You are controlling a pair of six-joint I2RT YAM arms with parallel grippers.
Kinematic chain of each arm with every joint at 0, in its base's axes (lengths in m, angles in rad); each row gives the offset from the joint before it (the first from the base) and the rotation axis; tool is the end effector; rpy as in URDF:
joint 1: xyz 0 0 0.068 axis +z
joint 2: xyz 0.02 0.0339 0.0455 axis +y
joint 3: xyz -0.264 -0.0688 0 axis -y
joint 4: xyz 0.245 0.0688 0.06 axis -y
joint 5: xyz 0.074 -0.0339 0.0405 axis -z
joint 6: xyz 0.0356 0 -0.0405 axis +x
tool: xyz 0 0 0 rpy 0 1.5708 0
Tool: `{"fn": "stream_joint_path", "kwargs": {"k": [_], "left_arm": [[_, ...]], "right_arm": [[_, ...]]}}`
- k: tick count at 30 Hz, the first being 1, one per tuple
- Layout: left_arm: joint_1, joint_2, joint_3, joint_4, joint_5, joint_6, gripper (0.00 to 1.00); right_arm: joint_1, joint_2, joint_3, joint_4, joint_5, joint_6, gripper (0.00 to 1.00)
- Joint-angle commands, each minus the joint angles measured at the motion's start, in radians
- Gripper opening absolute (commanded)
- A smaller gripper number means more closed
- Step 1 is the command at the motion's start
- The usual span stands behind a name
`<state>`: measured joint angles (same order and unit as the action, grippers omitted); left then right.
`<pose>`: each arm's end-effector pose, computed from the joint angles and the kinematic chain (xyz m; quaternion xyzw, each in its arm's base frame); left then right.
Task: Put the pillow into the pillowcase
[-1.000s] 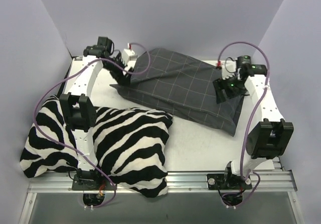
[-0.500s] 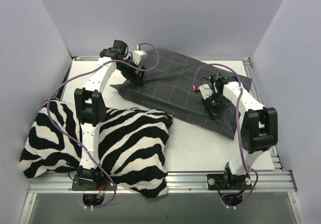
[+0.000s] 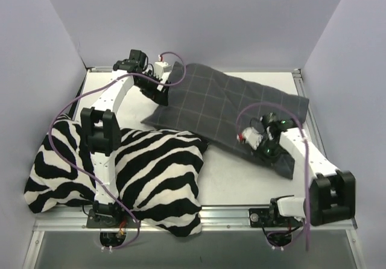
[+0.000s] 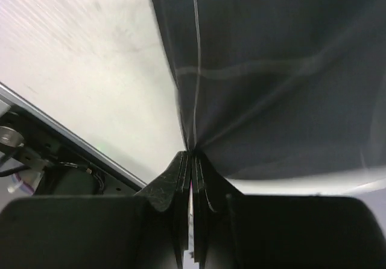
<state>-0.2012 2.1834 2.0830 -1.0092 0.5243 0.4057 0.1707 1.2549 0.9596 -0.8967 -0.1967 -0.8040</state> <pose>0.4552 -0.1110 0.2708 0.3375 0.8796 -0.2284 0.2453 0.2256 0.0459 0.2493 -0.4740 0.8549 0.0333 0.2081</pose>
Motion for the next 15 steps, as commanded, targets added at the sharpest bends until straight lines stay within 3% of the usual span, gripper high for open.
{"fn": "stream_joint_path", "kwargs": {"k": [1,4,8,13,15], "left_arm": [[0.002,-0.08,-0.049,0.029,0.043,0.021,0.97],[-0.012,-0.08,-0.113,0.03,0.046,0.022,0.97],[-0.024,-0.056,-0.178,0.046,0.031,0.001,0.94],[-0.026,0.034,-0.118,0.073,0.013,-0.062,0.91],[-0.029,0.068,-0.087,0.075,-0.013,-0.073,0.88]], "right_arm": [[0.001,0.208,-0.22,0.11,0.144,-0.026,0.0],[-0.037,0.398,-0.219,0.232,0.194,0.047,0.0],[-0.083,0.512,-0.024,0.232,0.183,0.146,0.0],[-0.12,0.636,0.258,0.217,0.262,0.169,0.08],[-0.148,0.676,0.326,0.203,0.275,0.173,0.19]]}}
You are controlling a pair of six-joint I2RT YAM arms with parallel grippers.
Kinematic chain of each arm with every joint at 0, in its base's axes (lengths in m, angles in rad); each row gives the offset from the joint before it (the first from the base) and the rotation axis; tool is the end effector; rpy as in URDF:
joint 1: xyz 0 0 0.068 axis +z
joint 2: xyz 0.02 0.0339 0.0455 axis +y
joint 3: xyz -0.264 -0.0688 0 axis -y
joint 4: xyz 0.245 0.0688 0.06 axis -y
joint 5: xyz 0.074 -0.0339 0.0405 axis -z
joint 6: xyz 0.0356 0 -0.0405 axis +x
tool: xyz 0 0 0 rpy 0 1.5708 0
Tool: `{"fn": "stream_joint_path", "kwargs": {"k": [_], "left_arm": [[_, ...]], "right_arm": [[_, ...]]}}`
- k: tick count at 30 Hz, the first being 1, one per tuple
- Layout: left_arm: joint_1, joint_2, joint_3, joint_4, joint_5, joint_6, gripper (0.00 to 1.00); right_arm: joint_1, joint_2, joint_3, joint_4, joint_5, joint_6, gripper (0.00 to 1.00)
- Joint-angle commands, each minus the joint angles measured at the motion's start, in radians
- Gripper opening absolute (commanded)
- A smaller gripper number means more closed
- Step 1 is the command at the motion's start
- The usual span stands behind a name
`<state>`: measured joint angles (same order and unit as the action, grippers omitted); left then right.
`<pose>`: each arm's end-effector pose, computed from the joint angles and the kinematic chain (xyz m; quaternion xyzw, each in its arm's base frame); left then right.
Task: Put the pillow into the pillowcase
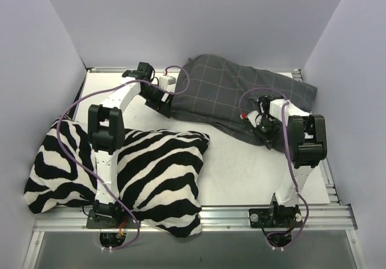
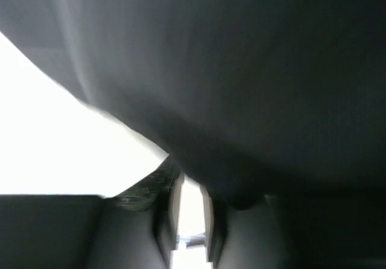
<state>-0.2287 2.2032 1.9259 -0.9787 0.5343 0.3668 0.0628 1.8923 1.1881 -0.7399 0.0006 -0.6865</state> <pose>0.4444 -0.1221 0.2176 0.3190 0.8985 -0.2497 0.1688 0.3422 0.0215 0.1424 -0.3652 0.9288 -0.0197 0.0602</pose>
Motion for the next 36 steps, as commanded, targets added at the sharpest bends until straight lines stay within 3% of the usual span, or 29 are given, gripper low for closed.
{"fn": "stream_joint_path", "kwargs": {"k": [1,2,5,8,14,22,26,27,31,36], "left_arm": [[-0.001,0.078,0.083,0.046,-0.061,-0.038,0.86],[-0.003,0.09,0.102,0.046,-0.078,-0.045,0.84],[0.0,0.086,0.104,0.052,-0.097,-0.037,0.77],[0.02,-0.025,0.029,0.144,-0.001,-0.02,0.77],[-0.021,-0.111,0.025,0.138,0.023,0.098,0.88],[-0.138,0.07,0.135,0.135,-0.011,0.098,0.79],[-0.156,0.173,0.186,0.068,-0.071,0.106,0.62],[-0.155,0.193,0.18,0.054,-0.088,0.112,0.54],[-0.113,0.184,0.098,0.011,-0.144,0.135,0.34],[-0.015,0.09,-0.098,-0.014,-0.209,0.193,0.26]], "right_arm": [[-0.047,0.042,0.125,0.028,0.075,0.058,0.23],[-0.053,0.037,0.149,0.017,0.073,0.045,0.32],[-0.06,-0.028,0.096,-0.01,0.07,0.009,0.48],[-0.125,-0.143,0.032,-0.041,0.053,-0.034,0.52],[-0.316,-0.28,0.126,-0.161,-0.171,0.027,0.54],[-0.385,-0.027,0.376,-0.112,-0.192,0.237,0.43],[-0.388,0.088,0.403,-0.085,-0.171,0.297,0.37],[-0.388,0.129,0.395,-0.07,-0.13,0.297,0.36],[-0.394,0.192,0.338,-0.061,-0.053,0.266,0.34],[-0.403,0.136,0.271,-0.042,-0.062,0.249,0.41]]}}
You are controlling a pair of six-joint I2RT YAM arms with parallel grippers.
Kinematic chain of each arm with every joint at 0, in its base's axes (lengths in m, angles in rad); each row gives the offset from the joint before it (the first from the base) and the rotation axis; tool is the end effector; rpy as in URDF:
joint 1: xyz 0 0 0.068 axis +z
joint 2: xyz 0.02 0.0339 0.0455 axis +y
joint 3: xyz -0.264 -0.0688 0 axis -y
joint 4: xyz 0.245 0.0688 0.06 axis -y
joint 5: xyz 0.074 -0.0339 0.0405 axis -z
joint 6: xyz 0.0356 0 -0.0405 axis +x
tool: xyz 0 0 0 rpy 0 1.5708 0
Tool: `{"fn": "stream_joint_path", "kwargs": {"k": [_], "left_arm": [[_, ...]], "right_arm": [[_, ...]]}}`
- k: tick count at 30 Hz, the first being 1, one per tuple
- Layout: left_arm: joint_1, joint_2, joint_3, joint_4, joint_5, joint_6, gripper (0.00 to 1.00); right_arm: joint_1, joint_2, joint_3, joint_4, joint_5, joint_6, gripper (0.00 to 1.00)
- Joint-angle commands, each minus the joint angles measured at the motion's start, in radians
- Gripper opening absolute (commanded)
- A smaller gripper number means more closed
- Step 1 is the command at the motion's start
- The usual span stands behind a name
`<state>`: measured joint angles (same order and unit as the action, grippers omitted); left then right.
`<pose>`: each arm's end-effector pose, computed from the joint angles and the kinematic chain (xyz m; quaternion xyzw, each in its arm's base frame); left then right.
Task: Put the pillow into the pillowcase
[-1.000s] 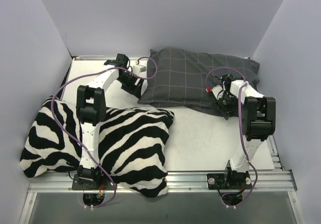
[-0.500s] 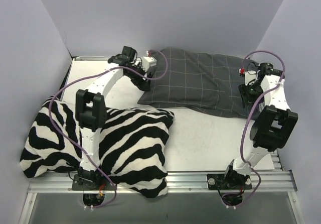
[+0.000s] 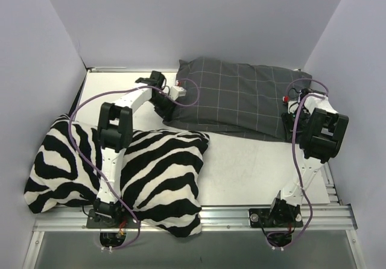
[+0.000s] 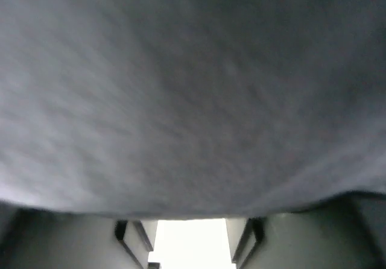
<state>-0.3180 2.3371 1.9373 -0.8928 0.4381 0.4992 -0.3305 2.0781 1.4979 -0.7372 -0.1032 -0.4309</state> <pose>0.4524 -0.1648 0.1615 0.4117 0.8751 -0.2021 0.1543 0.3923 -0.1307 0.1542 -0.0562 0.9891 0.0006 0.1362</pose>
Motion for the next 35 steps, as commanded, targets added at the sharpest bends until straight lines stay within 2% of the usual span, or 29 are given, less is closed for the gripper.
{"fn": "stream_joint_path", "kwargs": {"k": [1,6,7,9,10,11,12,13,14,17,21,24,29,32,35], "left_arm": [[0.089,-0.057,-0.132,-0.1,-0.119,0.068,0.26],[0.161,-0.133,-0.202,-0.107,-0.131,0.087,0.26],[0.175,-0.146,-0.202,-0.107,-0.121,0.084,0.27],[0.183,-0.204,-0.186,-0.106,-0.073,0.056,0.57],[0.183,-0.226,-0.146,-0.106,-0.044,-0.002,0.7],[0.18,-0.243,-0.109,-0.098,-0.042,-0.052,0.97],[0.18,-0.261,-0.065,-0.104,-0.038,-0.107,0.97],[0.18,-0.262,-0.011,-0.122,-0.026,-0.205,0.97],[0.183,-0.256,0.135,-0.183,-0.013,-0.243,0.97],[0.181,-0.258,0.277,-0.23,0.011,-0.349,0.97],[0.158,-0.389,0.227,-0.179,-0.041,-0.376,0.97],[0.163,-0.456,0.154,-0.178,-0.074,-0.392,0.97],[0.163,-0.561,-0.03,-0.111,-0.124,-0.387,0.97],[0.163,-0.628,-0.153,-0.055,-0.107,-0.39,0.98],[0.165,-0.673,-0.208,-0.021,-0.127,-0.389,0.97]], "right_arm": [[-0.01,-0.059,-0.045,-0.047,0.051,-0.018,0.45],[-0.015,-0.157,-0.108,-0.059,0.033,-0.072,0.59],[-0.015,-0.182,-0.114,-0.068,0.014,-0.083,0.65],[-0.018,-0.277,-0.119,-0.102,-0.061,-0.094,0.74],[-0.019,-0.311,-0.105,-0.117,-0.096,-0.094,0.86],[-0.027,-0.382,-0.091,-0.145,-0.174,-0.076,0.94],[-0.028,-0.416,-0.078,-0.157,-0.209,-0.063,1.0],[-0.031,-0.449,-0.044,-0.168,-0.245,-0.051,1.0],[-0.033,-0.501,-0.028,-0.185,-0.269,-0.019,1.0],[-0.035,-0.57,0.025,-0.218,-0.352,0.03,1.0],[-0.027,-0.625,0.033,-0.248,-0.501,0.157,1.0],[0.026,-0.685,-0.045,-0.232,-0.533,0.195,1.0],[0.198,-0.76,-0.211,-0.137,-0.395,0.213,1.0],[0.225,-0.748,-0.235,-0.12,-0.4,0.234,1.0],[0.223,-0.736,-0.208,-0.122,-0.395,0.23,1.0]]}}
